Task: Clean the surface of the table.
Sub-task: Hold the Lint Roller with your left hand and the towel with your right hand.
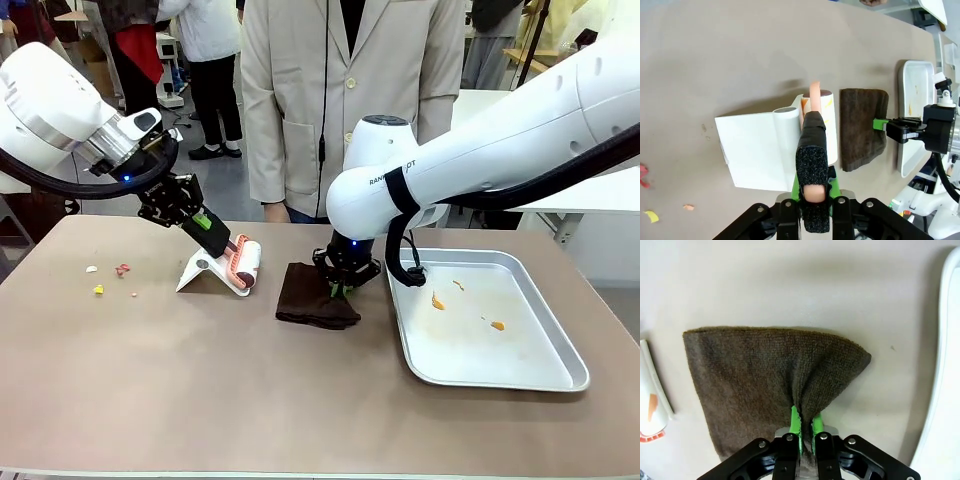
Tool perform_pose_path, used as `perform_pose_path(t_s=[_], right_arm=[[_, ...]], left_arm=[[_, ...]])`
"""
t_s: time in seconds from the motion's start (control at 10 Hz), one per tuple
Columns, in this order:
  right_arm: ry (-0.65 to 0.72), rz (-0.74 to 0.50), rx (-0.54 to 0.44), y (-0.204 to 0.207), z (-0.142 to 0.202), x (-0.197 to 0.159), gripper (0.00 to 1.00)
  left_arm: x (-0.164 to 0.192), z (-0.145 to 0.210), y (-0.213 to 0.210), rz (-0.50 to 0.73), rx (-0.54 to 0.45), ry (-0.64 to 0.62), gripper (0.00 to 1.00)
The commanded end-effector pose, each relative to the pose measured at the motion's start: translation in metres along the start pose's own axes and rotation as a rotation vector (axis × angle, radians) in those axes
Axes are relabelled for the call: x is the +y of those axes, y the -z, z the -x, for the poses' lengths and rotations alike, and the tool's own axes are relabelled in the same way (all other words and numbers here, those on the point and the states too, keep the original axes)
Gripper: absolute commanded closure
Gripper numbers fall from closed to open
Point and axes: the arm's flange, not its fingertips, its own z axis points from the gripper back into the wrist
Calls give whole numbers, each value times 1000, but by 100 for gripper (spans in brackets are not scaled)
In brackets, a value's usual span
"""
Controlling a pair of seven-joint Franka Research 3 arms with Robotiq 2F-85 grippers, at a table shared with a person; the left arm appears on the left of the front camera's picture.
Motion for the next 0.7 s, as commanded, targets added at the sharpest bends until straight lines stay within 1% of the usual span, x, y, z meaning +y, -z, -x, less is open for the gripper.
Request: perform_pose_path(t_s=[0.0, 0.5, 0.6], right_arm=[[4, 17, 21, 8, -3, -1, 100], [4, -1, 35, 7, -4, -3, 100], [14, -40, 47, 0, -7, -11, 100]], left_arm=[[-1, 0, -2, -5, -3, -1, 100], [-3, 2, -5, 8, -19, 4, 100], [-7, 5, -9, 63, -46, -9, 100]])
